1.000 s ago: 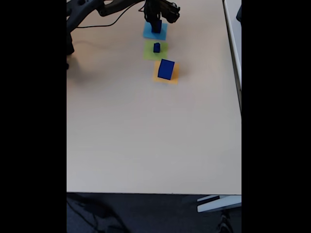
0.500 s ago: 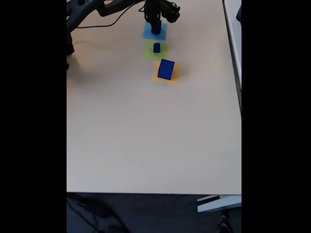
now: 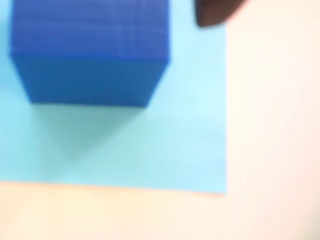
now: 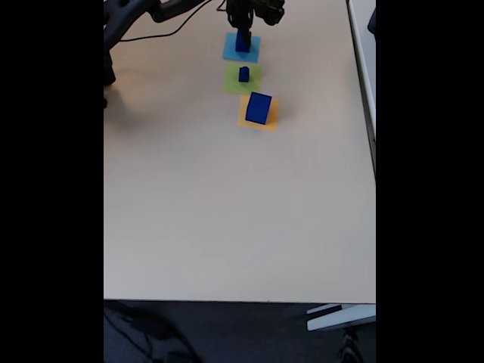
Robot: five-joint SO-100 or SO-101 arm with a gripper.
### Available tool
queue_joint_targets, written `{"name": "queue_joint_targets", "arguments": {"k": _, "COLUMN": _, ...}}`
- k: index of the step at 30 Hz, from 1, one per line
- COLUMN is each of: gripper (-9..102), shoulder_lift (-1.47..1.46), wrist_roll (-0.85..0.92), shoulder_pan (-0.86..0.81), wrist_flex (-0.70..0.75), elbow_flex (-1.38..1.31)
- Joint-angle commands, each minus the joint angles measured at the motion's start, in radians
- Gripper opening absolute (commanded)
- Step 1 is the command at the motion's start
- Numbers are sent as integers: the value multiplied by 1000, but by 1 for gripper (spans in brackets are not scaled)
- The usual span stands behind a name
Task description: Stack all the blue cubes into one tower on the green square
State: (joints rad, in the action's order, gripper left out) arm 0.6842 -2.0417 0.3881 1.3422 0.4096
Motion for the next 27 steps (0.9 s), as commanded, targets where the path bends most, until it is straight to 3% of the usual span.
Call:
{"name": "queue_joint_targets", "arguments": {"k": 1, "gripper": 28, "shoulder_lift": 140, "wrist_roll": 17, "shoulder_pan": -14, "wrist_flex": 14, "elbow_flex": 2}}
{"name": "queue_joint_targets", "arguments": {"k": 9, "gripper": 35, "shoulder_lift": 229, "wrist_roll": 74, "shoulder_pan": -64, "wrist_flex": 49, "elbow_flex": 54}}
{"name": "queue_joint_targets", "arguments": {"k": 27, "gripper": 31, "shoulder_lift": 218, "wrist_roll": 250, "shoulder_pan": -190, "wrist_flex": 40, "elbow_flex": 80}}
